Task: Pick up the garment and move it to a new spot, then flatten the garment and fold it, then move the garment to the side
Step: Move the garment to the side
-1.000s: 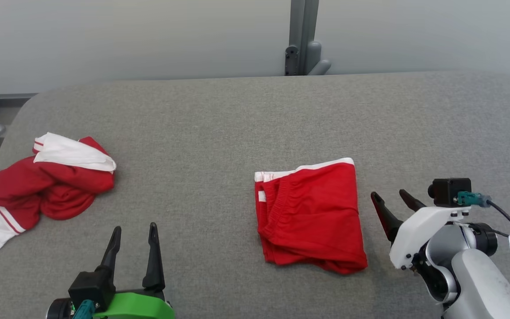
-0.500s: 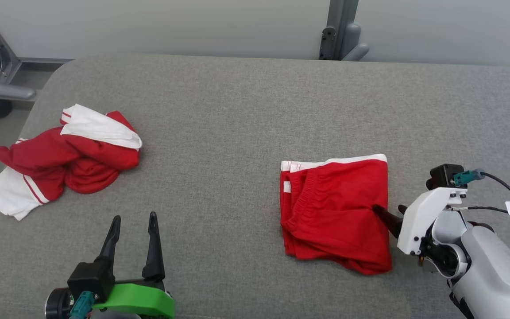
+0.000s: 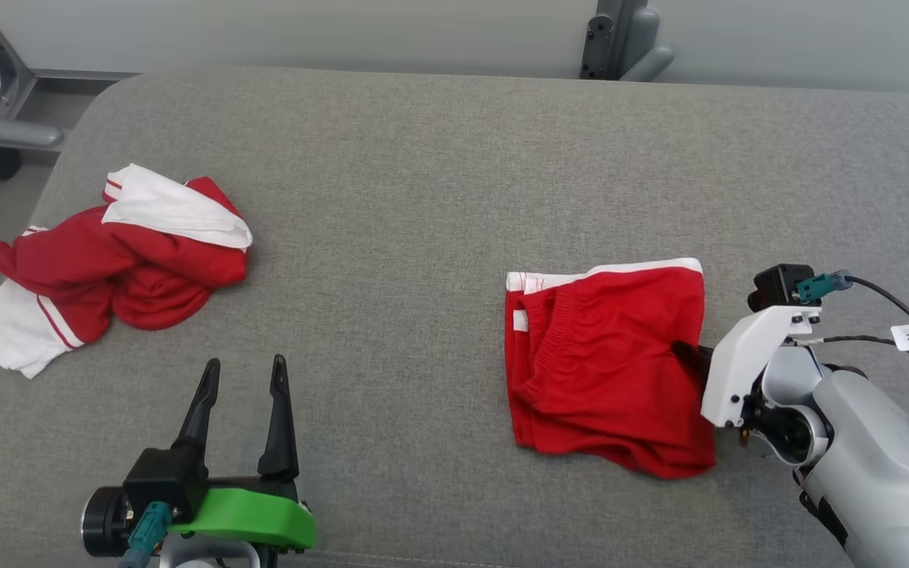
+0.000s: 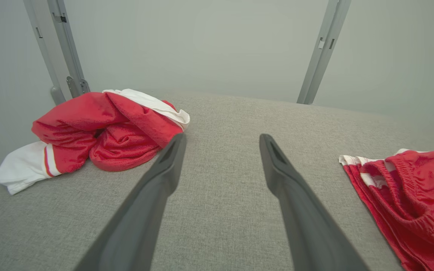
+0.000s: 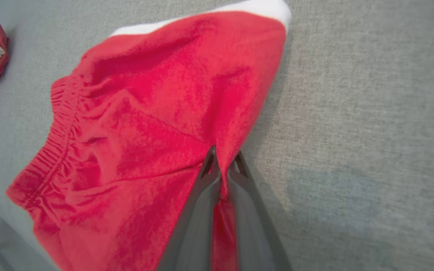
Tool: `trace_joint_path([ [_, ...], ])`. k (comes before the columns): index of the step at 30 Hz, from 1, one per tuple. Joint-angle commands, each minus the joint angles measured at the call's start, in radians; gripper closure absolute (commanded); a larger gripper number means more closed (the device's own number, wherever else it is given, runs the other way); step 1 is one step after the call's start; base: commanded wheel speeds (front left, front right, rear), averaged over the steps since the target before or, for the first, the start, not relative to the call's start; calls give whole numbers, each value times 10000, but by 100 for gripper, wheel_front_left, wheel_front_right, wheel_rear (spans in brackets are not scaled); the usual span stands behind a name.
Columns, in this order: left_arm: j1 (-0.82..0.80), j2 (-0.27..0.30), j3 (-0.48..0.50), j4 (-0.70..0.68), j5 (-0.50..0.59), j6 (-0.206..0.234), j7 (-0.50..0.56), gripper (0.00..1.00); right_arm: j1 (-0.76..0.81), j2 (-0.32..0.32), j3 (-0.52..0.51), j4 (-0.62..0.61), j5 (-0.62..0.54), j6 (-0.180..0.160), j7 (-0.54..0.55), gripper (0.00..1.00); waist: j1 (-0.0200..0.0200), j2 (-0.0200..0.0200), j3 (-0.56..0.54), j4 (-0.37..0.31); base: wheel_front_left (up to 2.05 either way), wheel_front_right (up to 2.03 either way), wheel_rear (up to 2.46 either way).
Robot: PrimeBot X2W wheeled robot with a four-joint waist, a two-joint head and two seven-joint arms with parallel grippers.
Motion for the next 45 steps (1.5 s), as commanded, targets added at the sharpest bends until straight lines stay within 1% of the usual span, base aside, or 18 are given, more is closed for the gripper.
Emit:
trace_joint_path([
  [1, -179, 23, -28, -17, 79, -79, -1, 0, -237, -224, 140, 68, 80, -7, -223, 100, -1, 117, 51, -116, 0, 0, 0],
  [5, -278, -35, -116, -13, 136, -151, -2, 0, -584, -483, 487, 229, 130, -9, -739, 100, -1, 117, 128, -423, 0, 0, 0],
  [10, -477, -69, -218, 7, 212, -229, -2, 0, -1146, -821, 931, 497, 151, -9, -1073, 100, -1, 117, 329, -1097, 0, 0, 0],
  [13, -572, -75, -243, 0, 257, -266, -2, 0, -1564, -937, 1135, 631, 155, -7, -1254, 100, -1, 117, 535, -1683, 0, 0, 0],
  [18, -789, -30, -235, -70, 334, -299, -2, 0, -2337, -982, 1487, 884, 45, -9, -1492, 100, -1, 117, 1014, -2977, 0, 0, 0],
  [19, -789, -30, -235, -70, 334, -299, -2, 0, -2337, -982, 1487, 884, 45, -9, -1492, 100, -1, 117, 1014, -2977, 0, 0, 0],
  [20, -844, -4, -230, -92, 360, -295, -2, 0, -2538, -1000, 1580, 935, -58, -9, -1544, 100, -1, 117, 1136, -3254, 0, 0, 0],
  [24, -1118, 119, -254, -126, 452, -338, -2, 0, -3278, -825, 1832, 1164, -124, -9, -1762, 100, -1, 117, 1612, -4265, 0, 0, 0],
  [27, -1357, 200, -270, -120, 517, -358, 7, 0, -3791, -747, 2041, 1340, -208, -9, -1913, 100, -1, 117, 1865, -4810, 0, 0, 0],
  [29, -1505, 231, -326, -110, 557, -378, 39, 0, -4052, -696, 2159, 1477, -200, -9, -2010, 100, -1, 117, 1973, -5057, 0, 0, 0],
  [32, -1634, 266, -425, -81, 591, -419, 50, 0, -4341, -684, 2341, 1673, -107, -9, -2128, 100, -1, 117, 2041, -5253, 0, 0, 0],
  [36, -1655, 287, -528, -127, 622, -440, 93, 0, -4561, -793, 2518, 1944, 18, -9, -2297, 100, -1, 117, 2033, -5239, 0, 0, 0],
  [45, -1527, 426, -517, -378, 631, -285, 130, 0, -5080, -1132, 2798, 3010, -294, -9, -2818, 100, -1, 117, 2168, -4546, 0, 0, 0],
])
